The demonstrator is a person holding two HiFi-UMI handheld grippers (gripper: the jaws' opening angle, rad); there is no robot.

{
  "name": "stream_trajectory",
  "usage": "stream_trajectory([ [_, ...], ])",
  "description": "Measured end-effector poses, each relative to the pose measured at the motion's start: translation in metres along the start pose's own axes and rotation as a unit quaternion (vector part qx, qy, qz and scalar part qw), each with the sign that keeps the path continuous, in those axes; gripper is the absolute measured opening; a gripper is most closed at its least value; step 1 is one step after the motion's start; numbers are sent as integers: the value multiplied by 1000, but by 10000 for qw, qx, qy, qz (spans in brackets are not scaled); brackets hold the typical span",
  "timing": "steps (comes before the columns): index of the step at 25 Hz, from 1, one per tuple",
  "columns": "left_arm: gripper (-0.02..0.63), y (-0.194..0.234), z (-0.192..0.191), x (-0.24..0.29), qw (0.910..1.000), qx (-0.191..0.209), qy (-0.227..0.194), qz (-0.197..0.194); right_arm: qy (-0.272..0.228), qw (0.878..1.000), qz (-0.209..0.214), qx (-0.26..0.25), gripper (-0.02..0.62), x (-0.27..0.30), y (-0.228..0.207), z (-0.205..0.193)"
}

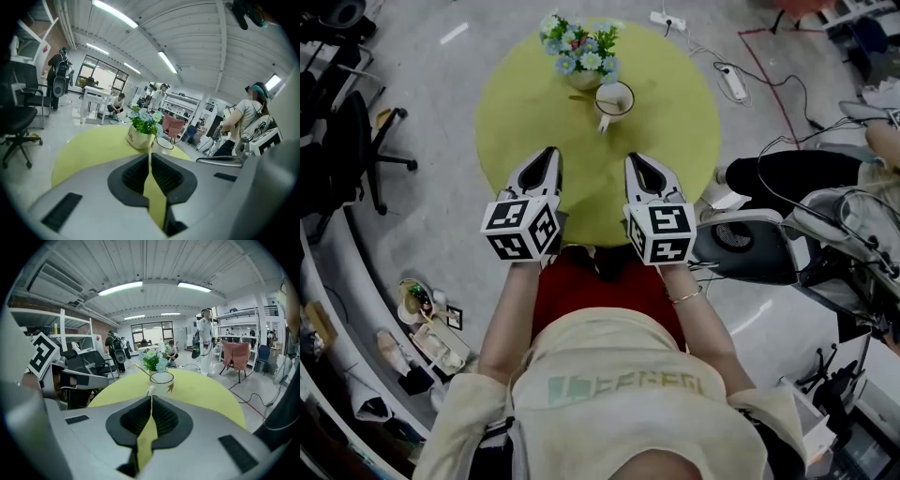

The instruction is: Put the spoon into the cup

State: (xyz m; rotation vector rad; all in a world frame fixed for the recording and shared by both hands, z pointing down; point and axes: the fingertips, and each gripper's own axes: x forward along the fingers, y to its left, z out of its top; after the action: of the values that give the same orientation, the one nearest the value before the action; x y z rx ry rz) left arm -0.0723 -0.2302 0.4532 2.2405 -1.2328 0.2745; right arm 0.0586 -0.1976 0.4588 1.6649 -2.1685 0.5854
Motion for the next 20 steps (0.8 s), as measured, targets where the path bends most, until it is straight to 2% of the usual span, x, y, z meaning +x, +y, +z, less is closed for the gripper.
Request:
stream_trajectory([
  [6,31,-4,-7,-21,9994,349,24,27,-64,10000,-37,1,37,-16,12,-5],
  [20,26,-14,-22,-62,9977,673,-26,-9,-281,9995,-141,41,37,-54,31,-17],
])
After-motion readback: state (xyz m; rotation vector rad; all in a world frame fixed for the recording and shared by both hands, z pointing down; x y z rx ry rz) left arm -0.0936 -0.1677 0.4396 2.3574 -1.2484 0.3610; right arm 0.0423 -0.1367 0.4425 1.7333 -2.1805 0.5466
